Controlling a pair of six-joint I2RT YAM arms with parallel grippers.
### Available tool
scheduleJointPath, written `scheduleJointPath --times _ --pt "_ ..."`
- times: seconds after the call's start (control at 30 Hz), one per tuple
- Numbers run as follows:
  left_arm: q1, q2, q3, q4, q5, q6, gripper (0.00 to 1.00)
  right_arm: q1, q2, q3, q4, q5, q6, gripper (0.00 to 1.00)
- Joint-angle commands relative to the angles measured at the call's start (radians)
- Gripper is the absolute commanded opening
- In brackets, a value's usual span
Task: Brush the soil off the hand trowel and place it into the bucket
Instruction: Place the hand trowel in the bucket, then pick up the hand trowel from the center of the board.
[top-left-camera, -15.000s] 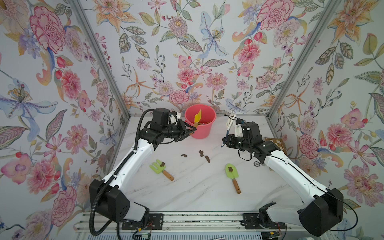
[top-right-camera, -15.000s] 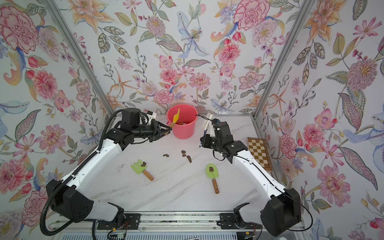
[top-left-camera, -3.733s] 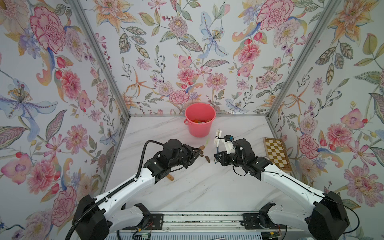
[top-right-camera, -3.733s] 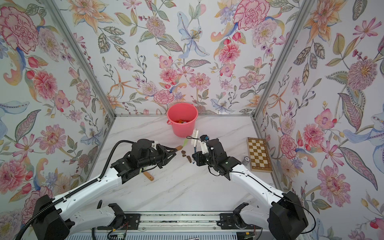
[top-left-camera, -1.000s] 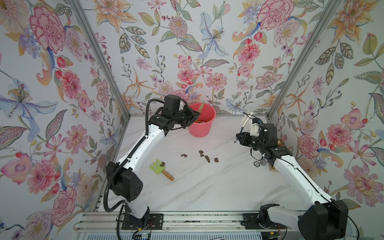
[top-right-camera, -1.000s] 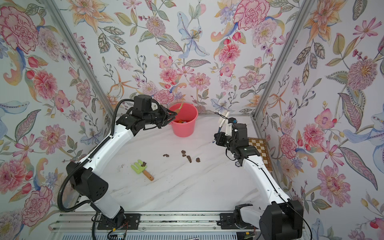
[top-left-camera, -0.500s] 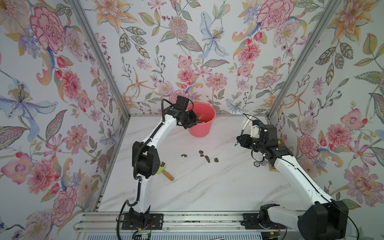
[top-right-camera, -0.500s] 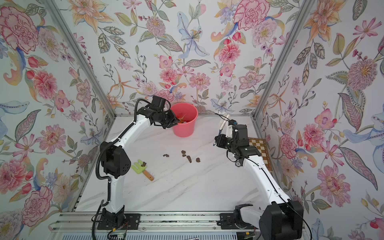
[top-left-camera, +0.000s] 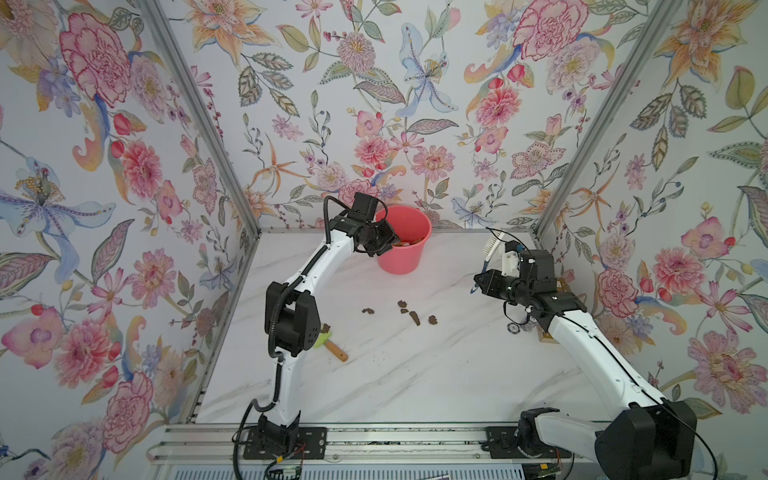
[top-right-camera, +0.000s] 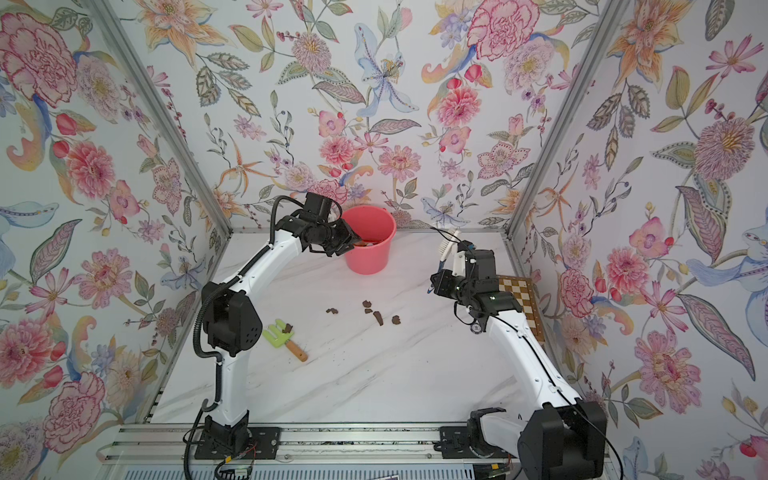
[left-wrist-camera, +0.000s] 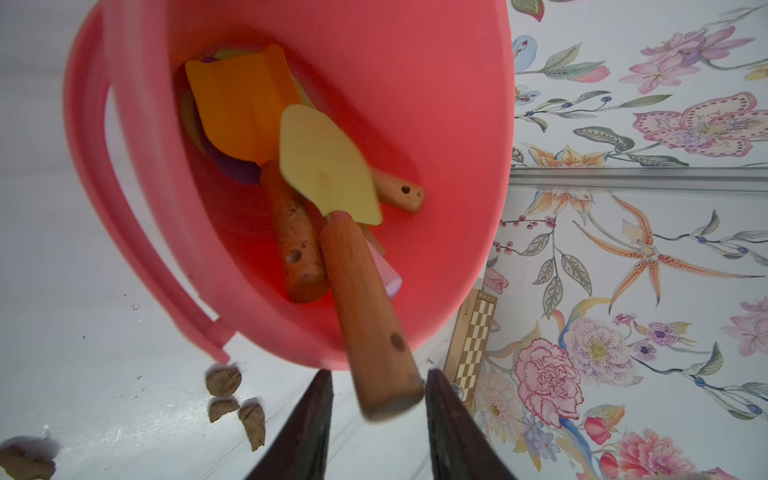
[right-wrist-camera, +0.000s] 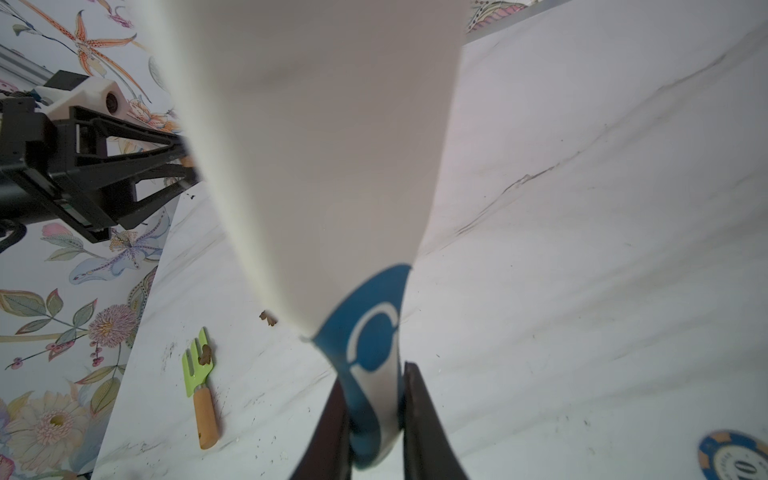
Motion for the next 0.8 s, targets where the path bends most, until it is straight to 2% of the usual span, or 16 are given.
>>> scheduleJointPath --times 0.0,0.13,0.23,0.37,0.47,0.6,0.7,0.77 --pt "0.001 -0.039 0.025 0.000 -0.019 0.056 0.50 -0.005 0.004 0.010 -0.008 0.007 -0.020 0.05" --pt "-0.005 -0.114 -0.023 -0.022 -0.065 0.102 0.50 -0.003 -0.007 0.006 -0.008 0.008 -0.015 0.05" --pt "-0.024 -0.230 -0.124 -0.020 -0.161 0.148 0.50 -0.001 -0.020 0.007 -0.015 0.011 -0.019 0.06" --pt "-0.072 -0.468 -0.443 0.048 -0.317 0.144 0.51 0.008 -0.043 0.004 -0.022 0.019 -0.020 0.06" --pt "-0.126 -0.665 -0.680 0.019 -0.517 0.081 0.51 0.029 -0.062 -0.007 -0.033 0.017 -0.022 0.06" --pt "-0.224 -0.874 -0.956 -0.077 -0.736 -0.095 0.56 0.079 -0.084 -0.032 -0.049 0.013 -0.023 0.06" --pt "-0.281 -0.960 -1.105 -0.163 -0.805 -0.232 0.57 0.140 -0.095 -0.050 -0.056 0.026 -0.020 0.06" --pt "-0.297 -0.992 -1.186 -0.163 -0.805 -0.280 0.58 0.182 -0.101 -0.059 -0.061 0.039 -0.014 0.06"
